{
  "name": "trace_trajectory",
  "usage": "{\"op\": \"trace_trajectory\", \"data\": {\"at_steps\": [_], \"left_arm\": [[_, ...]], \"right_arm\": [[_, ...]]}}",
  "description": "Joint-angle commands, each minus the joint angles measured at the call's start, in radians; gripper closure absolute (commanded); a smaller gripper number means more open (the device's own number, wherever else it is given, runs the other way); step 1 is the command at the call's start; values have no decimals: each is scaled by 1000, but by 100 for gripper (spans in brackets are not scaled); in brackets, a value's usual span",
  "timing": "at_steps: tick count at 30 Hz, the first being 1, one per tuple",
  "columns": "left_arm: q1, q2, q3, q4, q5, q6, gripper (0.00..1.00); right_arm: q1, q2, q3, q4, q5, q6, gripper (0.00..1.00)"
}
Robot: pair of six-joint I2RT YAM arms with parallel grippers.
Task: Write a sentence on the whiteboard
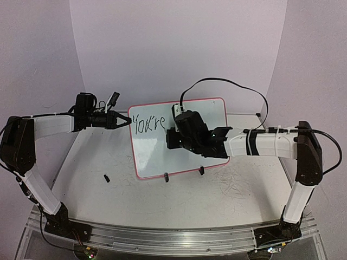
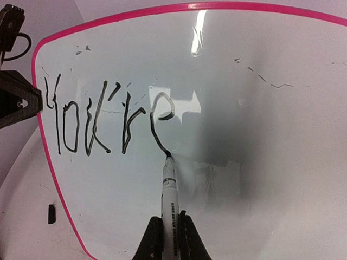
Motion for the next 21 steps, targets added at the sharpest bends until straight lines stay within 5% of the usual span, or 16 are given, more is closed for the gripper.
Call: {"op": "trace_trajectory", "data": {"at_steps": [1,12,21], "left_arm": [[-16,-31,30,-4,27,2,100],[-16,-32,29,-3,15,6,100],[-16,-29,28,-8,9,9,100]], "right_arm": [[-13,-33,-12,-64,53,6,100],[-37,-322,-127,-72,4,-47,100],[-51,-282,-74,-42,-48,-79,100]]}}
